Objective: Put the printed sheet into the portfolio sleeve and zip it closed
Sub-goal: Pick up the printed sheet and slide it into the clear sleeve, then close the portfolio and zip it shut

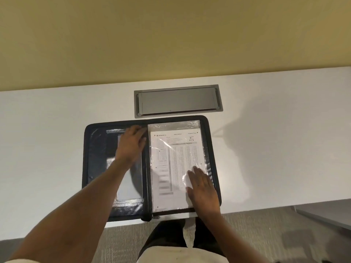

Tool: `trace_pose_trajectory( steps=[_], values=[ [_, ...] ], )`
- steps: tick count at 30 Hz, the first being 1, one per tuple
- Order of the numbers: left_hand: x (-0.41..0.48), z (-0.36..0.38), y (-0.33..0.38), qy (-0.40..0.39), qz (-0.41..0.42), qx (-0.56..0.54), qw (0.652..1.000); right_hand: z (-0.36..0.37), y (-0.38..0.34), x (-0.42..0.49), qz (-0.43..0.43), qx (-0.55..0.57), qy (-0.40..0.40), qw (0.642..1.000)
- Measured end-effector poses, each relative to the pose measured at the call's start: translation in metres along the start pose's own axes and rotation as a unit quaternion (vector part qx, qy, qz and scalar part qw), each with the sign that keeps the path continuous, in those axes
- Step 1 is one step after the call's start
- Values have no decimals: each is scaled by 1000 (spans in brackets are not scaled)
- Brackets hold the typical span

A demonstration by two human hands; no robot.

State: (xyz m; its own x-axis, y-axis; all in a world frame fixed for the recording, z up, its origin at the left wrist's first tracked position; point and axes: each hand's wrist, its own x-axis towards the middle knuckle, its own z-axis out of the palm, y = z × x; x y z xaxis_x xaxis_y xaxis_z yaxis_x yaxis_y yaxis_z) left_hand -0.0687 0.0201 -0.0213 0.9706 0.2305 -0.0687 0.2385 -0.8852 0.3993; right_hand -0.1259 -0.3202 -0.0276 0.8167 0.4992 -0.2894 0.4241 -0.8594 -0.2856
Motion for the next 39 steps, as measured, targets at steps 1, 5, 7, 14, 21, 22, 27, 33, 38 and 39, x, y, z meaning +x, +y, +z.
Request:
trace_pose_trajectory(
  steps=[1, 5, 7, 14, 21, 22, 27, 33, 38, 39],
  values=[
    [-4, -5, -10, 26, -39, 2, 999, -1, 5, -5, 19, -5, -2, 1000],
    [-30, -22, -56, 67, -186, 31, 980, 2, 25, -23, 38, -31, -8, 999],
    [-46, -26, -74, 68, -256, 31, 964, 5, 32, -29, 47, -54, -22, 997],
    [-72, -34, -83, 20, -433, -14, 901, 5, 36, -33, 55, -86, -38, 994],
    [-74, -38, -79, 41, -444, -44, 894, 3, 45, -29, 51, -117, -41, 991],
    [-74, -40, -78, 46, -443, -50, 894, 2, 49, -28, 52, -119, -42, 991],
    [-70, -53, -67, 51, -414, -80, 905, -8, 66, -24, 49, -136, -48, 988],
    [-62, -70, -44, 46, -372, -79, 924, -18, 82, -27, 66, -137, -45, 987],
    [-54, -91, -27, 68, -394, -58, 915, -23, 88, -30, 69, -105, -52, 991],
    [-52, -98, -23, 71, -391, -42, 916, -24, 88, -29, 69, -106, -52, 991]
  ],
)
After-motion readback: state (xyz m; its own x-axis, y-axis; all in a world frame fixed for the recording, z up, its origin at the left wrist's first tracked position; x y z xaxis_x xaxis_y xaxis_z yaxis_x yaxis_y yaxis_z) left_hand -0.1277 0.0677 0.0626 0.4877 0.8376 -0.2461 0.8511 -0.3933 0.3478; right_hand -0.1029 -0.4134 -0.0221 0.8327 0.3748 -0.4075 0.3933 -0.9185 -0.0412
